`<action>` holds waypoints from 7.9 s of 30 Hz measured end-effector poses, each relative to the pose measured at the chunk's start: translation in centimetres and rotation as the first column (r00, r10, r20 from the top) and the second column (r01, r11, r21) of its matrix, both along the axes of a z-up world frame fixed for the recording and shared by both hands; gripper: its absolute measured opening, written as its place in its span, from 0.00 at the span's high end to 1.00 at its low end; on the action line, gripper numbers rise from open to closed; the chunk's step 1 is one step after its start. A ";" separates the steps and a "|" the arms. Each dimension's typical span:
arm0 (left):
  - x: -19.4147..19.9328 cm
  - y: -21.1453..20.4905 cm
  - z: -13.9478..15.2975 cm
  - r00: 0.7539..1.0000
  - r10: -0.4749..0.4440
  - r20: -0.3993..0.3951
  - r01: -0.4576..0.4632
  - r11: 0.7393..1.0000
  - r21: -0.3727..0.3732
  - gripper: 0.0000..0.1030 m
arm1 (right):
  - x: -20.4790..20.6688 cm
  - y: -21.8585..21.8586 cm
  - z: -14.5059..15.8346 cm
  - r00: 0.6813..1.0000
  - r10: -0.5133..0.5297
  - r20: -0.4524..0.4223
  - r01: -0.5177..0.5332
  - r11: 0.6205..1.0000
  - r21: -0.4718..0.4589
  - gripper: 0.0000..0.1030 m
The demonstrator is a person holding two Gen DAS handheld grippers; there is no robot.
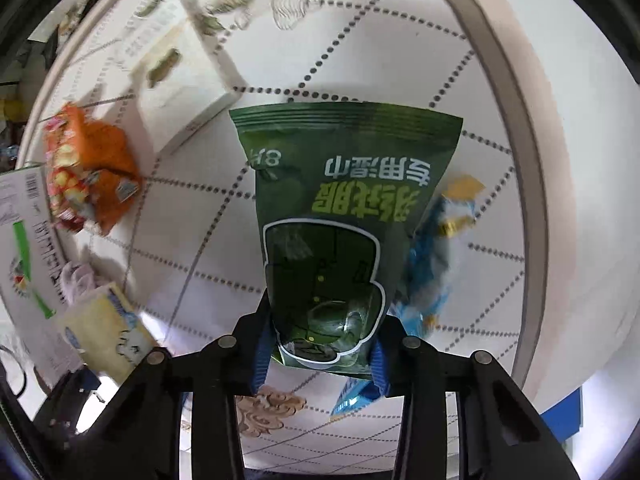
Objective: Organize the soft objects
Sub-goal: 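Carry the tissue pack with the left tool while the right tool carries the wipe pack into the box, then grasp the red snack bag with the left tool while the right tool grasps the white card box, then carry the red snack bag with the left tool while the right tool carries the white box into the box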
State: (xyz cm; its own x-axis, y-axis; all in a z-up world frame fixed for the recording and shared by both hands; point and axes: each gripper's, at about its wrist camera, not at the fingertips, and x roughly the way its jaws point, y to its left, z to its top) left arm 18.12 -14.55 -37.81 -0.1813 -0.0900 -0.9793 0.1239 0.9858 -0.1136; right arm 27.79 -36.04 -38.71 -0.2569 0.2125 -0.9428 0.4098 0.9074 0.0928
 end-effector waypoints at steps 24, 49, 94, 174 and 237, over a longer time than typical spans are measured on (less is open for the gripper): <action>12.0 23.6 24.1 0.946 0.208 0.250 -0.182 0.975 -0.124 0.40 | 3.7 27.5 23.6 0.840 0.319 0.438 -0.408 0.905 0.123 0.60; 23.8 28.8 9.2 0.992 0.127 0.011 -0.126 0.988 -0.095 0.11 | 15.5 37.1 8.2 0.895 0.381 0.230 -0.377 0.924 -0.064 0.26; 4.0 22.3 32.2 0.877 0.107 0.468 -0.109 0.994 -0.024 0.06 | -4.9 23.9 29.2 0.829 0.232 0.509 -0.240 0.969 -0.051 0.02; 19.1 1.4 10.5 0.993 -0.061 0.097 0.065 0.997 -0.045 0.57 | 9.3 1.6 7.7 0.972 0.109 0.210 -0.093 0.992 -0.088 0.40; 19.6 34.4 13.6 0.986 0.158 0.053 -0.157 0.987 -0.014 0.45 | 2.4 37.1 10.0 0.948 0.290 0.128 -0.295 0.955 0.024 0.14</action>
